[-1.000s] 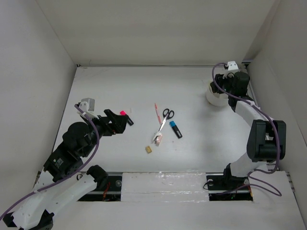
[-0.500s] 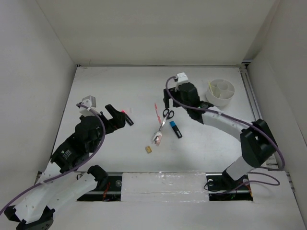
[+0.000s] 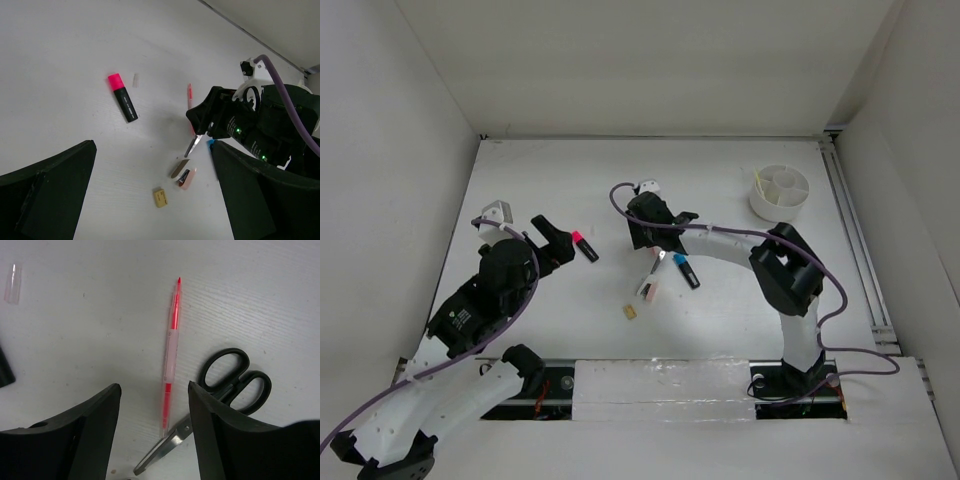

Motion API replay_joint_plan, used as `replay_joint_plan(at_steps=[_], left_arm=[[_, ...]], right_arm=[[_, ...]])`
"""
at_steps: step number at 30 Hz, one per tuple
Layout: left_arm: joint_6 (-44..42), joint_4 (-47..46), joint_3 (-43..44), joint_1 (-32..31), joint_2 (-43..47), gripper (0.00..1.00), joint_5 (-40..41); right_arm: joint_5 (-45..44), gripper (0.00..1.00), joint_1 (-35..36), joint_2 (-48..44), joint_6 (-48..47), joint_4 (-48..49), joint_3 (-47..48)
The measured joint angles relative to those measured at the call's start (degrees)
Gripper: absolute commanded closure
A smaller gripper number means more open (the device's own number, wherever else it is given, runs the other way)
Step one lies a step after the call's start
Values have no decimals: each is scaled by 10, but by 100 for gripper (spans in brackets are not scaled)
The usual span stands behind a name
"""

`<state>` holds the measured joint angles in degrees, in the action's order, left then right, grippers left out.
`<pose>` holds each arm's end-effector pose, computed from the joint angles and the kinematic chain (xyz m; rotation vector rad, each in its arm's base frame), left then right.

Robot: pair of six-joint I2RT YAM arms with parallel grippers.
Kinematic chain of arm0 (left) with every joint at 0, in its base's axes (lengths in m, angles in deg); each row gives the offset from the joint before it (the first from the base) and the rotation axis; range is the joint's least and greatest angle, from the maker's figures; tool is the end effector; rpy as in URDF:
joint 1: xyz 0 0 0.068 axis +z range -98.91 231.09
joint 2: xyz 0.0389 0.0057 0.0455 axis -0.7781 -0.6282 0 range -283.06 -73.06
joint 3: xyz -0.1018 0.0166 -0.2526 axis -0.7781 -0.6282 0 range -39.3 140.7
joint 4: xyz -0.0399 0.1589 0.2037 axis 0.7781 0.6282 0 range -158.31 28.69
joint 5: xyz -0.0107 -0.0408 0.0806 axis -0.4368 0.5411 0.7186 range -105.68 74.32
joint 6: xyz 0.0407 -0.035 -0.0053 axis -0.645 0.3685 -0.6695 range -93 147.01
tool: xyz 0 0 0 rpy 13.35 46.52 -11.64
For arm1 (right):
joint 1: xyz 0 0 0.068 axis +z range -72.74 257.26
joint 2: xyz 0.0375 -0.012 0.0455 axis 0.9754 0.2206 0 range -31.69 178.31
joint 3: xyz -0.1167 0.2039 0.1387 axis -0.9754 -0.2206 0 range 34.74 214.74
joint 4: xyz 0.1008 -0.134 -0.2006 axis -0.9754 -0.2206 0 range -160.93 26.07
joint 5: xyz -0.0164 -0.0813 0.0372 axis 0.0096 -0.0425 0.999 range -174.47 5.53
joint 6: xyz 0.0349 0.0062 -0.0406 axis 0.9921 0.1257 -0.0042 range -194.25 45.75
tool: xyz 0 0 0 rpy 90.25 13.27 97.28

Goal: Sort the stationery into containers
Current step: Pick up the pen from the center of the board.

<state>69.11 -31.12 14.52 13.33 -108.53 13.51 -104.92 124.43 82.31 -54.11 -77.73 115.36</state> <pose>0.1039 -0.0586 0.3668 -0.4152 1.8379 -0.4808 0.3068 0.3127 0.1912 -0.3841 2.3020 0.1563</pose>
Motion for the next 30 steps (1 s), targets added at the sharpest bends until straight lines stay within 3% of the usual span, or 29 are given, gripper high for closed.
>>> replay_joint_plan(at_steps=[7,21,25,26,27,30], left_arm=[[0,0,0,0,-3,0,0],[0,0,0,0,-11,0,-1],[0,0,0,0,-11,0,-1],[0,0,0,0,-11,0,-1],[0,0,0,0,-11,0,0],[5,4,2,0,-14,0,3]], right_arm=[[-2,41,-3,0,9,-1,0],[24,59,-13,41,22,-7,3],[30,80,-19,42,24,-11,7],[31,91,-21,43,26,-12,7],[33,96,-23,43,28,-12,7],[37,100,-24,43,29,-12,7]])
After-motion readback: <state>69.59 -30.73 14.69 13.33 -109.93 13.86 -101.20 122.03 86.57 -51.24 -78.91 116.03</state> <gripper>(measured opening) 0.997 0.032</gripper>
